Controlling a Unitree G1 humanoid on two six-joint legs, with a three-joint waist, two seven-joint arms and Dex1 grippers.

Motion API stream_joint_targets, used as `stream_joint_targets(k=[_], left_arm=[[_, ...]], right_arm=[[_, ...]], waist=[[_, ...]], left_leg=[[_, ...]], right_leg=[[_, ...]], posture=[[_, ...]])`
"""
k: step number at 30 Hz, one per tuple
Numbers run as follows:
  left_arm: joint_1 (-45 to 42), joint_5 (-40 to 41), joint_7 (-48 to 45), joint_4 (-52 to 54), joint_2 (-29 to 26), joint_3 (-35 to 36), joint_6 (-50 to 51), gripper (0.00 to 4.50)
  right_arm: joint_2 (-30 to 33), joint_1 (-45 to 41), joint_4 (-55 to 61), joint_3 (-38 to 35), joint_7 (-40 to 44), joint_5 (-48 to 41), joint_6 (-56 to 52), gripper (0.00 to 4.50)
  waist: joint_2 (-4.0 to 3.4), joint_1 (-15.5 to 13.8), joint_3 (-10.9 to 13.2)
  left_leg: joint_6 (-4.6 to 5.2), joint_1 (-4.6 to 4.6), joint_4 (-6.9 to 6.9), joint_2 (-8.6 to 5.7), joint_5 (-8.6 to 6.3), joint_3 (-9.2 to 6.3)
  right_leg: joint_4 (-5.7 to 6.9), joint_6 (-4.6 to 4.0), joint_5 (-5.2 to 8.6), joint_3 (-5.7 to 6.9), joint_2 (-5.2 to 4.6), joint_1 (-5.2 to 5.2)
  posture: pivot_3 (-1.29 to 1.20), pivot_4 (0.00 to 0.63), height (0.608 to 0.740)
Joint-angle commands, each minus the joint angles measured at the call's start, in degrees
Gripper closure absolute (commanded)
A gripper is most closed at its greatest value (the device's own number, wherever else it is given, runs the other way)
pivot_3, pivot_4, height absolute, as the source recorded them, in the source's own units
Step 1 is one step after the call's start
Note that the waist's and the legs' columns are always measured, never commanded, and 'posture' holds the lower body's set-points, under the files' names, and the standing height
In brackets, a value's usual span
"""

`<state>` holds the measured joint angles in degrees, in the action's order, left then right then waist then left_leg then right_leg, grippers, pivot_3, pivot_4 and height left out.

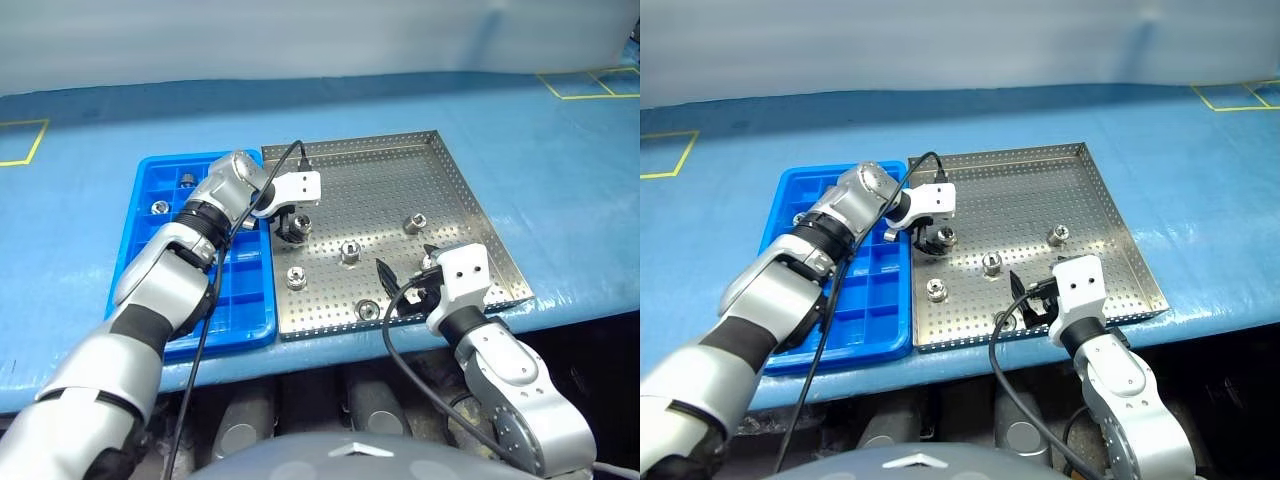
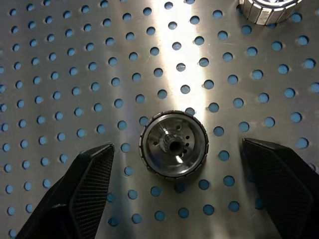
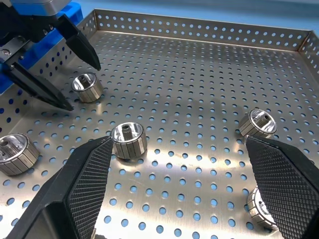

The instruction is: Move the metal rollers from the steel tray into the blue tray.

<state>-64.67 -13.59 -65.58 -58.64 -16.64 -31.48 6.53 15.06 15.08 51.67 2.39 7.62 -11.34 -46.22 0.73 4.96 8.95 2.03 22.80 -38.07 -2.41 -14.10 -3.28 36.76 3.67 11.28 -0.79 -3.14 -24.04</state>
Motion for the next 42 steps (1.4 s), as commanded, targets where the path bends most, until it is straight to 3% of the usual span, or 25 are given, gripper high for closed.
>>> stream_joint_targets(k=[1,9,15,18,23,27,36,42], left_arm=[[-1.0,-0.6,1.8,-1.8,1.0,2.2,-0.2,0.36],[-0.9,-1.9,1.2,-1.8,1.5,2.8,-0.3,2.79],[-1.5,5.1,2.3,3.3,0.0,12.1,1.5,2.79],[1.7,10.0,2.7,13.1,-2.5,18.3,5.7,2.79],[15.4,13.7,5.9,39.7,-10.4,25.0,16.4,2.79],[27.8,17.1,9.0,58.8,-16.4,31.6,25.8,2.79],[48.5,18.3,18.8,81.3,-24.6,43.6,39.7,2.79],[57.3,16.9,25.2,88.3,-26.5,46.3,45.7,2.79]], right_arm=[[-0.1,-0.1,1.7,-0.1,-0.2,0.3,1.6,0.00],[0.0,-0.3,1.7,-0.5,-0.4,0.4,1.7,0.00],[-0.1,-0.9,1.7,-0.5,-0.2,0.2,1.4,0.00],[-0.7,-3.3,0.8,0.9,0.6,-1.4,-0.1,0.00],[-0.1,-11.0,-2.8,6.6,2.9,-2.3,-2.7,0.00],[-0.1,-16.7,-6.7,10.1,4.9,-2.6,-3.2,0.00],[-2.2,-28.6,-17.7,17.8,10.5,-2.7,0.3,0.00],[-3.7,-30.4,-21.0,19.9,12.5,-2.6,2.5,0.00]], waist=[[0.00,0.0,0.0],[0.00,0.4,0.0],[0.01,0.4,0.0],[0.01,0.3,0.0],[-0.07,1.0,0.0],[-0.08,-0.3,0.0],[-0.03,-4.6,0.0],[-0.03,-6.2,0.0]], left_leg=[[0.00,0.00,-0.01,0.00,0.00,0.00],[0.01,0.02,-0.01,-0.01,-0.01,0.02],[0.01,0.09,-0.03,-0.01,-0.01,0.02],[0.01,0.17,-0.02,-0.01,0.00,0.02],[-0.01,0.11,0.12,0.04,0.00,0.18],[-0.07,0.13,0.20,0.05,0.04,0.18],[-0.15,0.13,0.13,-0.03,0.08,-0.06],[-0.29,0.08,0.18,-0.06,0.15,-0.27]], right_leg=[[0.01,0.01,0.00,0.00,0.00,0.01],[0.01,0.03,-0.02,-0.01,0.00,-0.03],[0.02,0.04,-0.03,-0.02,-0.01,-0.09],[0.06,0.03,-0.04,-0.03,-0.03,-0.21],[0.16,-0.27,-0.21,-0.26,-0.02,-0.38],[0.19,-0.34,-0.22,-0.30,-0.01,-0.47],[0.10,-0.36,-0.22,-0.03,-0.07,-0.41],[0.11,-0.42,-0.20,0.09,-0.03,-0.43]], posture=[[-0.20,0.150,0.740],[-0.20,0.150,0.740],[-0.18,0.150,0.740],[-0.14,0.150,0.740],[-0.09,0.150,0.740],[-0.02,0.150,0.740],[0.12,0.150,0.740],[0.17,0.150,0.740]])
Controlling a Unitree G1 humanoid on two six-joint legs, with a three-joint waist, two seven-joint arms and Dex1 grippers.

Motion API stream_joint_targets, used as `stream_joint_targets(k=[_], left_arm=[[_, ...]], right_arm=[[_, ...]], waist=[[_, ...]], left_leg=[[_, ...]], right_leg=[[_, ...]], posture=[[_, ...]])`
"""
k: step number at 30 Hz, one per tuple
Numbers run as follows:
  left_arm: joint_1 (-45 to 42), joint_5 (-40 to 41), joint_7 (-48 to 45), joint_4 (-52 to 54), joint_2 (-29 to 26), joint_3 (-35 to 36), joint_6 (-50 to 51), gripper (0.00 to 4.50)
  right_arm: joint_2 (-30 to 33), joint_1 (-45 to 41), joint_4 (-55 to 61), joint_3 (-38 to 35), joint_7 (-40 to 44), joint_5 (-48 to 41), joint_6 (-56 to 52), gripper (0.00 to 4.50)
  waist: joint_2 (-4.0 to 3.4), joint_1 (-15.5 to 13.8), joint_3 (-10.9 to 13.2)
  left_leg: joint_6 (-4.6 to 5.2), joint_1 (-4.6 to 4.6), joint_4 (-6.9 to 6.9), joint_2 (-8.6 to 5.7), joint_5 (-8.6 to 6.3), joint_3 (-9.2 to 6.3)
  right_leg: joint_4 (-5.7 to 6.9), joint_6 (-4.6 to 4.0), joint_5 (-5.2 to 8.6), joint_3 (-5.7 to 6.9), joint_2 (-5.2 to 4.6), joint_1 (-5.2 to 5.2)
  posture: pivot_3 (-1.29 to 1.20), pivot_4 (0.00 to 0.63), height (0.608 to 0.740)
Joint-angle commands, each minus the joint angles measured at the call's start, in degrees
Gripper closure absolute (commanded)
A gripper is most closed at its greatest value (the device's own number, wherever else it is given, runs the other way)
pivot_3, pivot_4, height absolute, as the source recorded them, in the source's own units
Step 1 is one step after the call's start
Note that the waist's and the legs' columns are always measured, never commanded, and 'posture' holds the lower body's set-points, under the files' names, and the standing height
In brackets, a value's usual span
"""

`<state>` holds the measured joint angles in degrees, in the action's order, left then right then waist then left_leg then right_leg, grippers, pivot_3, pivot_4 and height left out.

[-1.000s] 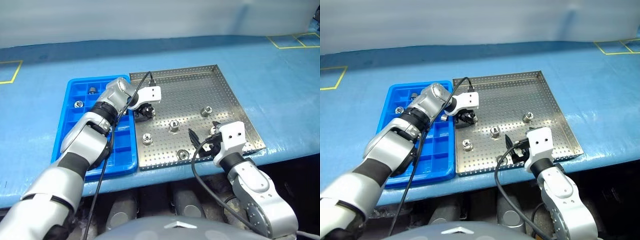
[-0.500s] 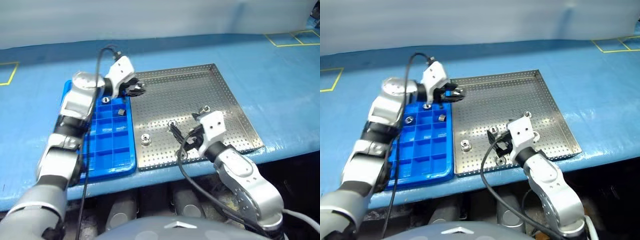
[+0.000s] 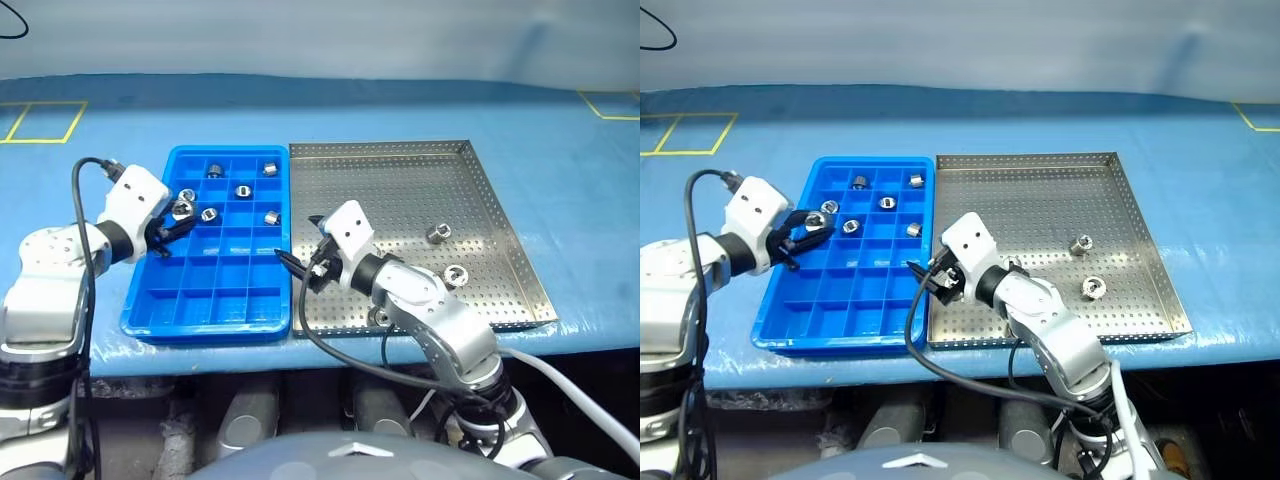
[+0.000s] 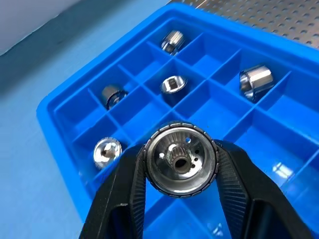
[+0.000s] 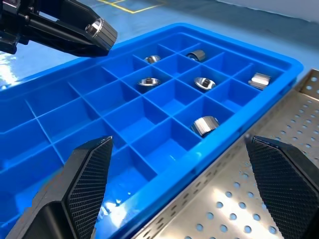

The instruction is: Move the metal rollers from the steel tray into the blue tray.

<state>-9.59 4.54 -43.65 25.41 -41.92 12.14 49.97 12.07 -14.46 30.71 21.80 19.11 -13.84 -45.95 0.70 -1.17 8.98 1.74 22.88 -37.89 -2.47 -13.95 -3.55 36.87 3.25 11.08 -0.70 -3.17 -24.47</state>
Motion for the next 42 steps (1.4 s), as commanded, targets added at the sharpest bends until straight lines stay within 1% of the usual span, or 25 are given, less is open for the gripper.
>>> stream_joint_targets(k=[1,8,12,19,23,27,30,35,41,42], left_arm=[[3.1,-1.3,4.2,4.7,-1.3,2.9,2.9,2.79],[5.6,-2.8,8.1,2.9,-2.9,0.4,2.8,2.79],[4.1,-3.9,10.4,-1.5,-2.5,-2.6,0.1,2.79],[-2.1,-3.8,11.1,-6.9,-0.8,-7.3,-2.8,2.79],[-3.5,-4.1,9.8,-8.2,-2.4,-10.5,-2.0,2.79],[-3.4,-5.6,8.7,-8.5,-5.8,-13.2,-1.0,2.79],[-3.5,-5.9,9.0,-8.2,-7.0,-13.1,-0.7,2.79],[-4.0,-5.6,10.0,-7.1,-7.7,-10.5,0.3,2.79],[-3.2,-5.3,9.2,-6.1,-9.8,-10.6,1.2,2.79],[-3.0,-5.2,9.1,-6.0,-10.3,-10.6,1.3,2.05]], right_arm=[[-0.8,-0.9,-0.3,0.6,1.2,-0.1,2.5,0.00],[-1.3,-0.5,-1.0,1.0,1.5,0.2,3.1,0.00],[-1.7,0.5,-0.4,0.6,0.6,0.3,3.1,0.00],[-1.5,2.5,1.4,-0.1,-0.9,0.5,2.5,0.00],[-1.4,3.5,2.4,-0.5,-1.9,0.7,2.2,0.00],[-1.4,4.7,3.5,-1.1,-2.9,0.8,2.0,0.00],[-1.2,5.5,4.1,-1.4,-3.5,0.8,1.8,0.00],[-1.1,6.8,4.9,-2.1,-4.1,0.9,1.7,0.00],[-1.2,6.5,4.6,-2.2,-4.1,0.8,1.9,0.00],[-1.2,6.4,4.5,-2.1,-4.0,0.9,2.0,0.00]], waist=[[0.00,-0.3,0.0],[0.00,-1.0,0.0],[0.00,-0.9,0.0],[0.02,-0.7,0.0],[0.02,-0.1,0.0],[0.00,0.7,0.0],[0.01,1.2,0.0],[0.02,1.8,0.0],[0.02,2.0,0.0],[0.02,2.0,0.0]], left_leg=[[-0.02,-0.03,0.02,0.00,0.00,0.00],[-0.23,-0.12,0.10,0.07,0.13,-0.12],[-0.27,-0.17,0.15,0.07,0.16,-0.12],[-0.30,-0.13,0.23,0.06,0.17,-0.11],[-0.30,-0.12,0.32,0.06,0.17,-0.06],[-0.32,-0.13,0.46,0.08,0.19,-0.02],[-0.36,-0.13,0.53,0.10,0.21,-0.02],[-0.36,-0.13,0.53,0.09,0.21,-0.03],[-0.37,-0.14,0.54,0.11,0.22,-0.02],[-0.37,-0.13,0.55,0.11,0.22,-0.03]], right_leg=[[0.00,-0.01,0.01,-0.01,0.00,0.01],[0.03,-0.21,0.00,0.11,0.09,0.01],[0.04,-0.27,0.04,0.11,0.09,0.01],[0.03,-0.29,-0.03,0.11,0.08,0.02],[0.03,-0.29,-0.03,0.08,0.07,0.06],[0.03,-0.36,0.01,0.05,0.07,0.02],[0.04,-0.38,0.03,0.06,0.08,-0.01],[0.02,-0.36,0.03,0.07,0.07,0.01],[0.04,-0.36,0.04,0.07,0.09,-0.01],[0.04,-0.36,0.04,0.07,0.08,-0.01]], posture=[[0.17,0.150,0.740],[0.17,0.150,0.740],[0.14,0.150,0.740],[0.09,0.150,0.740],[0.06,0.150,0.740],[0.04,0.150,0.740],[0.03,0.150,0.740],[0.03,0.150,0.740],[0.04,0.150,0.740],[0.04,0.150,0.740]])
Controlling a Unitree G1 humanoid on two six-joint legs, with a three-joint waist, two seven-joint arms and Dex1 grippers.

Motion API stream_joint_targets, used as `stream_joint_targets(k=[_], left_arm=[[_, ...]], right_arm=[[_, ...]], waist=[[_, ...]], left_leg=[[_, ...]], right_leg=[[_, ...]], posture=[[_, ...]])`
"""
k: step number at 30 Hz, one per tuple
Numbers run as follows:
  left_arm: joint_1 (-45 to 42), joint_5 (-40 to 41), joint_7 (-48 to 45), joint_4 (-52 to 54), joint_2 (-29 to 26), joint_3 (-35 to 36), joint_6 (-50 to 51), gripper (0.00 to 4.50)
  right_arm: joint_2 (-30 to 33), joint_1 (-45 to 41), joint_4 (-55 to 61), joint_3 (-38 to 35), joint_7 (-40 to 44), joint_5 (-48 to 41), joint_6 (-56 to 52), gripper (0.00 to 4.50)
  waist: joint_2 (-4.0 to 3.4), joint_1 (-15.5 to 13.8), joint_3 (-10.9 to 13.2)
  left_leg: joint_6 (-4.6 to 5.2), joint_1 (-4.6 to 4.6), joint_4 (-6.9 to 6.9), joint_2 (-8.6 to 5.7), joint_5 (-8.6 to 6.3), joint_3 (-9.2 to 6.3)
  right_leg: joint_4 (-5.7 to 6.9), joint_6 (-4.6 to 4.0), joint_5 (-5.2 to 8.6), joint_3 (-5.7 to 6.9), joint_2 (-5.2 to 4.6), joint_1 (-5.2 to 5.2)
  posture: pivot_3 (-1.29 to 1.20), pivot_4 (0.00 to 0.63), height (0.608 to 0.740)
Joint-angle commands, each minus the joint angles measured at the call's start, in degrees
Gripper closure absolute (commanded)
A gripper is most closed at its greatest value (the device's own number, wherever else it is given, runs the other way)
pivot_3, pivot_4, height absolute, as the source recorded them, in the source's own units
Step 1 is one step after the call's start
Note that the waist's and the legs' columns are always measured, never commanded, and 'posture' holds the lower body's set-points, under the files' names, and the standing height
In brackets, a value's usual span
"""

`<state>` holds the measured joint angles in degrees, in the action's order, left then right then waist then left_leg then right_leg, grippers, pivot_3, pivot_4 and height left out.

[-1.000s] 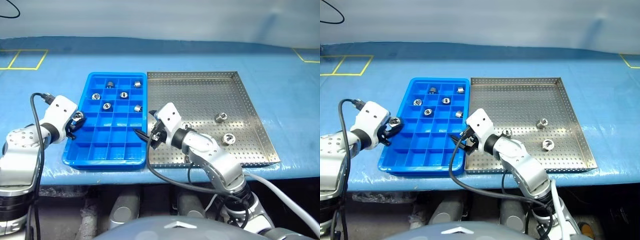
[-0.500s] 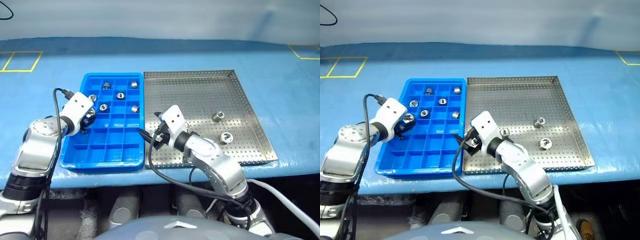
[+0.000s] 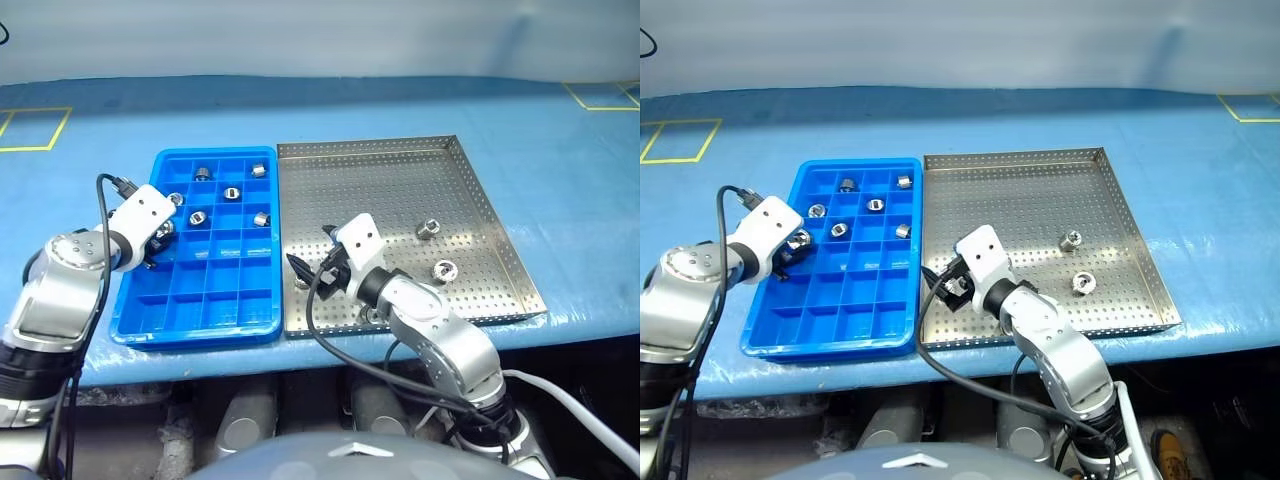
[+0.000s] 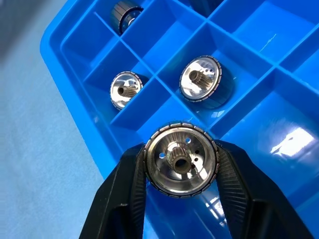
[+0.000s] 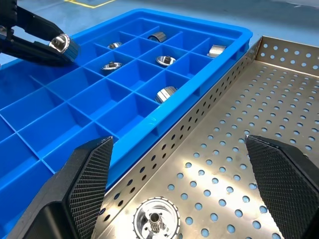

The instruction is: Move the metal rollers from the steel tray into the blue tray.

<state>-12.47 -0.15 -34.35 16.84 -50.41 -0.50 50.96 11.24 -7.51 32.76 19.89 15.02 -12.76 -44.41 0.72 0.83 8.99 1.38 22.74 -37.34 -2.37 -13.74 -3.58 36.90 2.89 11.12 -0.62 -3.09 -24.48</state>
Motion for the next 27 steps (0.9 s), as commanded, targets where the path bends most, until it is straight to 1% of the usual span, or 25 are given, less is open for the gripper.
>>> stream_joint_targets(k=[1,3,6,7,10,13,16,18,19,23,25,27], left_arm=[[0.1,-0.4,-0.2,2.7,-2.1,2.1,0.3,1.76],[0.5,-0.1,-0.4,2.8,-2.5,2.4,0.2,1.11],[0.7,1.3,-0.5,3.3,-1.6,4.1,-1.0,0.10],[0.4,2.1,-0.9,3.9,-1.3,4.8,-1.3,0.03],[-1.8,4.9,-1.2,5.5,1.3,6.6,-2.1,0.03],[-6.3,10.9,-3.1,7.3,6.5,7.3,-4.8,0.03],[-10.0,17.5,-7.7,8.2,11.7,5.0,-6.9,0.03],[-11.4,19.4,-10.1,8.0,13.0,2.4,-7.5,0.03],[-12.9,19.6,-12.3,6.8,13.1,-0.4,-8.3,0.03],[-19.4,18.7,-20.2,1.0,12.4,-9.3,-11.4,0.03],[-22.0,18.2,-23.6,-1.6,11.9,-11.9,-13.0,0.03],[-28.7,14.2,-31.4,-9.2,11.3,-19.3,-16.4,0.03]], right_arm=[[-0.4,-0.6,2.4,-0.1,0.1,-0.2,0.4,0.00],[-0.4,-0.6,2.3,0.0,0.2,-0.1,0.5,0.00],[-0.5,-0.6,2.3,0.0,0.2,-0.1,0.5,0.00],[-0.5,-0.5,2.4,-0.1,0.1,-0.1,0.5,0.00],[-0.5,-0.3,2.7,-0.3,0.0,-0.1,0.4,0.00],[-0.4,0.2,3.6,-1.0,-0.4,-0.2,0.2,0.00],[0.5,1.8,5.8,-3.2,-0.5,-0.8,-0.2,0.00],[1.9,3.4,7.9,-5.3,-0.5,-0.9,-0.8,0.00],[3.5,5.2,9.8,-7.2,-0.2,-1.0,-1.4,0.00],[9.5,10.9,16.1,-13.6,0.9,-1.8,-4.3,0.00],[11.3,12.4,17.7,-15.6,1.2,-2.4,-5.2,0.00],[12.1,14.8,19.5,-18.2,0.7,-2.4,-6.3,0.00]], waist=[[0.00,-0.1,0.0],[0.00,-0.1,0.0],[0.01,-0.1,0.0],[0.01,-0.1,0.0],[0.01,-0.2,0.0],[0.05,-0.5,0.0],[0.08,-0.5,0.0],[0.07,-0.3,0.0],[0.07,-0.1,0.0],[0.06,0.0,0.0],[0.06,0.0,0.0],[0.04,1.4,0.0]], left_leg=[[0.00,0.00,0.00,0.00,0.00,0.00],[0.01,0.00,0.00,-0.01,-0.01,0.00],[0.01,0.00,0.00,-0.01,-0.01,0.00],[0.01,0.00,0.00,-0.01,-0.01,0.00],[0.01,0.00,0.00,-0.01,0.00,0.00],[0.01,0.02,-0.04,-0.03,0.00,-0.06],[0.02,0.05,-0.10,-0.06,0.00,-0.05],[0.02,0.05,-0.11,-0.06,-0.01,-0.01],[0.03,0.05,-0.11,-0.07,-0.01,0.02],[0.08,0.04,-0.11,-0.06,-0.03,0.06],[0.08,0.06,-0.15,-0.03,-0.03,0.10],[0.08,-0.01,-0.16,0.04,-0.03,0.18]], right_leg=[[-0.01,0.00,0.00,0.00,0.00,0.00],[-0.02,0.00,0.00,0.00,-0.02,0.01],[-0.02,0.00,0.00,0.00,-0.02,0.01],[-0.02,0.00,0.00,0.00,-0.02,0.01],[-0.02,0.02,0.01,0.01,-0.02,0.01],[-0.05,0.02,-0.01,0.07,-0.06,0.04],[-0.07,0.05,-0.05,0.06,-0.08,0.09],[-0.06,0.05,-0.06,0.01,-0.08,0.10],[-0.06,0.05,-0.06,-0.01,-0.08,0.09],[-0.04,0.04,-0.04,-0.02,-0.05,0.11],[-0.03,0.16,0.04,-0.03,0.02,0.09],[-0.02,0.27,0.11,-0.11,0.07,0.11]], posture=[[0.04,0.150,0.740],[0.04,0.150,0.740],[0.04,0.150,0.740],[0.04,0.150,0.740],[0.03,0.150,0.740],[0.03,0.150,0.740],[0.02,0.150,0.740],[0.02,0.150,0.740],[0.01,0.150,0.740],[-0.04,0.150,0.740],[-0.05,0.150,0.740],[-0.08,0.150,0.740]])
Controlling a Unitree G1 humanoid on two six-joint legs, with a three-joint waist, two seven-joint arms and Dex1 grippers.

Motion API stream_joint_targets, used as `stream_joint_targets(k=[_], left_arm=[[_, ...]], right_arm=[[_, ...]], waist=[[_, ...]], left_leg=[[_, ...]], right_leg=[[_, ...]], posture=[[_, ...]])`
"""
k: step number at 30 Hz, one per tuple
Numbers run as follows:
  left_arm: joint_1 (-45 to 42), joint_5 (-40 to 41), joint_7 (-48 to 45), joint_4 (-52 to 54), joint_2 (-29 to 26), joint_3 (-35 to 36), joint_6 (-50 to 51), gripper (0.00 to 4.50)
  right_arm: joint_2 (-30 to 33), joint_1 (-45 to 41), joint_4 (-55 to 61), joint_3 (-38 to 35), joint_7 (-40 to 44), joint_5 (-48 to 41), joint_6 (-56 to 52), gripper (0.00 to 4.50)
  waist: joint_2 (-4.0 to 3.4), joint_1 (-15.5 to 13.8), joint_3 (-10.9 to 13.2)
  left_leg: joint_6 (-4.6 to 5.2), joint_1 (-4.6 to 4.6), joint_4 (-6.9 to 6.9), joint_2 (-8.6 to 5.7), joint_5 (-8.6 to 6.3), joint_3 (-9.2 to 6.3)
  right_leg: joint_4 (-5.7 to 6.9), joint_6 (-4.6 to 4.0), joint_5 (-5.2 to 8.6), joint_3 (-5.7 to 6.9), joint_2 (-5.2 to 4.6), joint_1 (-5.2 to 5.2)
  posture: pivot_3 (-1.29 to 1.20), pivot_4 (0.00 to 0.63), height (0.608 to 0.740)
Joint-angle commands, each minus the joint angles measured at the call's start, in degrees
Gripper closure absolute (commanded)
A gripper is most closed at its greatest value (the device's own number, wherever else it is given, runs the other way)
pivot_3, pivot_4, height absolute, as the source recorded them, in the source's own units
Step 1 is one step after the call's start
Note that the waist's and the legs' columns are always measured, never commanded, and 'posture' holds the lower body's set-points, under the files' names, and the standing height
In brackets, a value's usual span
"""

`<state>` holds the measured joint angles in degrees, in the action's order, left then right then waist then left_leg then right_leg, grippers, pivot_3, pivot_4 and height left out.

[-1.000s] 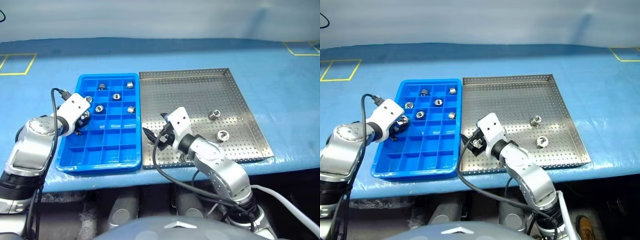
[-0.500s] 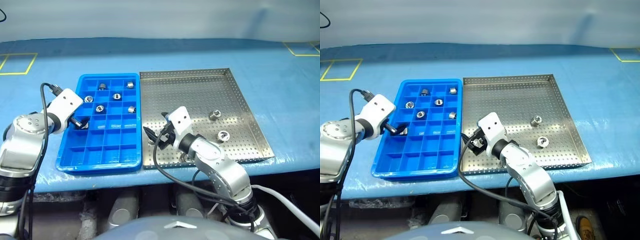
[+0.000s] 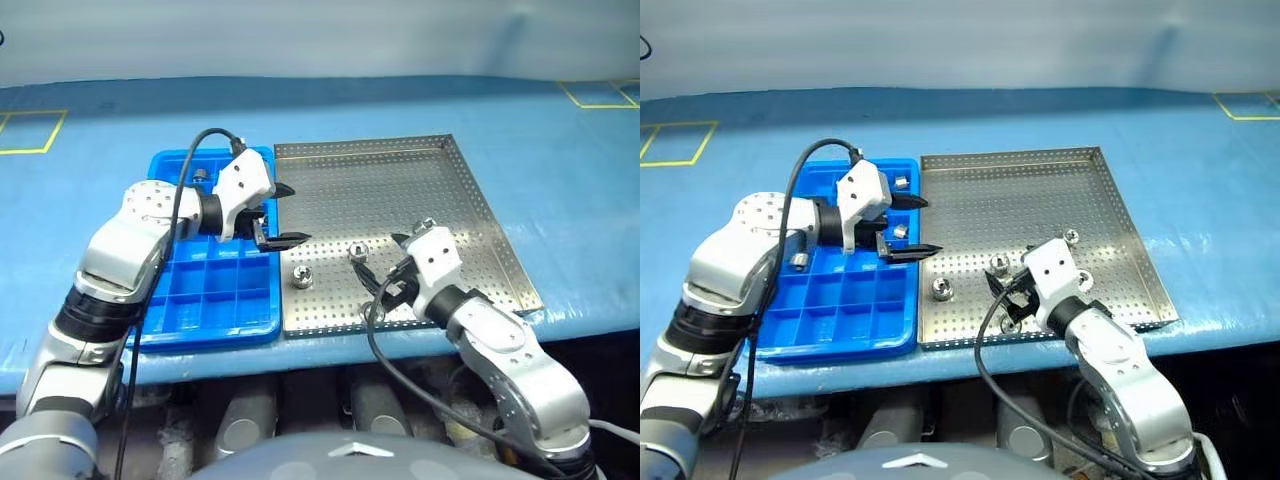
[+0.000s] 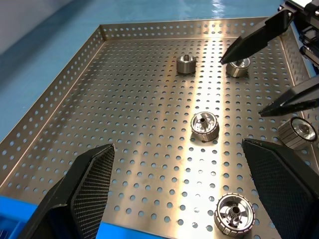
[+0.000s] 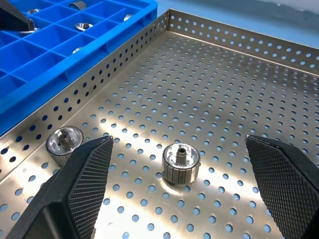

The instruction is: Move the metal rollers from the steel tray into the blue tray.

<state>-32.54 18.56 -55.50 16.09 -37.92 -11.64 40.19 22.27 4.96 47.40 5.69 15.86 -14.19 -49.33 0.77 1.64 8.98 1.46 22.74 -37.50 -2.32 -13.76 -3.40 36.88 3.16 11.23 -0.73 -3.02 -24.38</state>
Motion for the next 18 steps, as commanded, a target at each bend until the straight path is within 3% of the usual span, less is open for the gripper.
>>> stream_joint_targets(k=[1,7,18], left_arm=[[-11.5,-6.4,-13.3,-11.8,-1.1,-11.3,-7.3,0.03],[-21.8,-14.3,-26.7,-28.5,2.6,-23.5,-15.7,0.03],[-27.1,-23.9,-34.8,-40.6,9.0,-29.6,-25.8,0.03]], right_arm=[[1.1,3.1,5.4,-4.6,-0.4,-0.9,-1.7,0.00],[-1.1,5.0,6.5,-3.3,-3.0,-0.5,-2.0,0.00],[-4.1,7.3,7.1,-1.2,-6.4,0.5,-1.0,0.00]], waist=[[-0.02,0.0,0.0],[-0.05,1.0,0.0],[-0.05,3.0,0.0]], left_leg=[[0.01,-0.03,-0.01,0.03,0.00,0.03],[0.28,0.12,-0.46,-0.01,-0.10,0.13],[0.43,0.27,-0.46,0.00,-0.18,0.23]], right_leg=[[0.04,0.00,0.00,-0.04,0.01,0.00],[-0.03,-0.16,0.12,-0.14,0.07,0.17],[-0.03,0.23,-0.10,-0.26,0.06,-0.03]], posture=[[-0.09,0.150,0.740],[-0.14,0.150,0.740],[-0.18,0.150,0.740]])
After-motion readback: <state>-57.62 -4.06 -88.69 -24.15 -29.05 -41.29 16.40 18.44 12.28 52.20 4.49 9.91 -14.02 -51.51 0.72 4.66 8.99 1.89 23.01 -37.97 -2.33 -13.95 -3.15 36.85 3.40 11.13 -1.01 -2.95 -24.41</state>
